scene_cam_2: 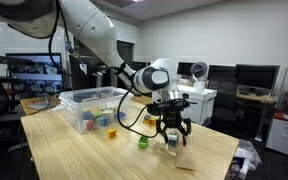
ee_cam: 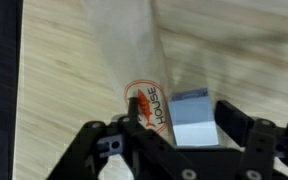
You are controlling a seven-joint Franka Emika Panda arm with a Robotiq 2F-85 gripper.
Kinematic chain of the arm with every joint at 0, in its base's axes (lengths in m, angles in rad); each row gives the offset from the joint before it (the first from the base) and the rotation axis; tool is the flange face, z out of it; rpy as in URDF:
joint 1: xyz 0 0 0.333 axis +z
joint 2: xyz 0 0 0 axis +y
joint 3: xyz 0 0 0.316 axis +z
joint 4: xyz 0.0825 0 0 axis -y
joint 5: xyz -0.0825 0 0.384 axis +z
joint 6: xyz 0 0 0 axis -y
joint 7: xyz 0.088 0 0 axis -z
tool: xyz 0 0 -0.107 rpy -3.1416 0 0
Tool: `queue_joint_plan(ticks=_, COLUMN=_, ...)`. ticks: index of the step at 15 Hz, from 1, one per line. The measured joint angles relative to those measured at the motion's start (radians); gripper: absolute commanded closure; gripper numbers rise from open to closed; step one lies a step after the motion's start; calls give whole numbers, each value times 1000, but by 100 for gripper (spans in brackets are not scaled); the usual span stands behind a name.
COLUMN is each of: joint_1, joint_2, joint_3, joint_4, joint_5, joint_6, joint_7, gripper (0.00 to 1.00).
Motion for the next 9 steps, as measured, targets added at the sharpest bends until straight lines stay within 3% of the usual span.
queue_joint_plan(ticks=2, joint_1=-28, joint_2=18, joint_3=6, joint_4=45, joint_5=24, joint_6=-62, joint_7=0, gripper=69)
queue_joint_plan(ticks=5, joint_1=-45, joint_2=31, joint_3=8, joint_4=86, joint_5=32, joint_6=-126, joint_7=0, gripper=87)
queue_joint_plan(ticks=9, joint_1=-58, joint_2=48, joint_3=10, joint_4=128, joint_5=33, joint_6=-181, joint_7=0, gripper=87)
